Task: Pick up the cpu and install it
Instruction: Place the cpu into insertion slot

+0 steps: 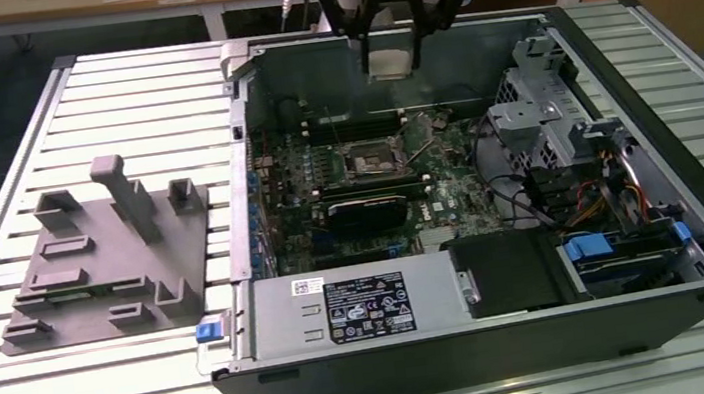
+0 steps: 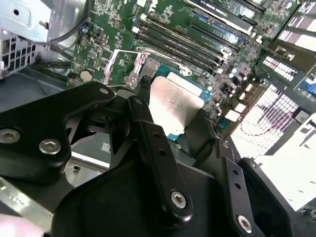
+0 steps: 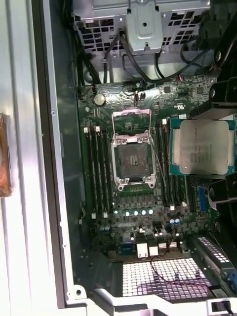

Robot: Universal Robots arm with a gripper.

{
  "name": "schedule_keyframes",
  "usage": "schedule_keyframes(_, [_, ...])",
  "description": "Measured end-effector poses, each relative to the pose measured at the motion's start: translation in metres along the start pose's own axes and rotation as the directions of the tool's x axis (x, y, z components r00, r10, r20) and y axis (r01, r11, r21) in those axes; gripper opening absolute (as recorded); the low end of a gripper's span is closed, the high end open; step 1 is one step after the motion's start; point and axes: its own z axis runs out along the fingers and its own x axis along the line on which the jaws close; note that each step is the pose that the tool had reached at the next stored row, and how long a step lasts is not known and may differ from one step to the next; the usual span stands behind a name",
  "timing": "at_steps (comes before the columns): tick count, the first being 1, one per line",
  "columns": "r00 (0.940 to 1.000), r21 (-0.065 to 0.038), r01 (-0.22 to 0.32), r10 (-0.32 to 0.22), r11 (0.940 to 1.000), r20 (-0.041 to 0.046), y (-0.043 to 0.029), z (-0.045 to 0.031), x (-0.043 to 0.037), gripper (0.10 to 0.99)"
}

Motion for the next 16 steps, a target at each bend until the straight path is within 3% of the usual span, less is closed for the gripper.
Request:
schedule_keyframes(8, [0.9971,0.003,-0.077,0.077,0.9971,0.0026,0.0015,0.0005,0.0002,0.533])
schedule_keyframes(16, [0.9886,0.004,-0.151,0.151,0.9886,0.0052,0.0029,0.0011,0.0004,0.533])
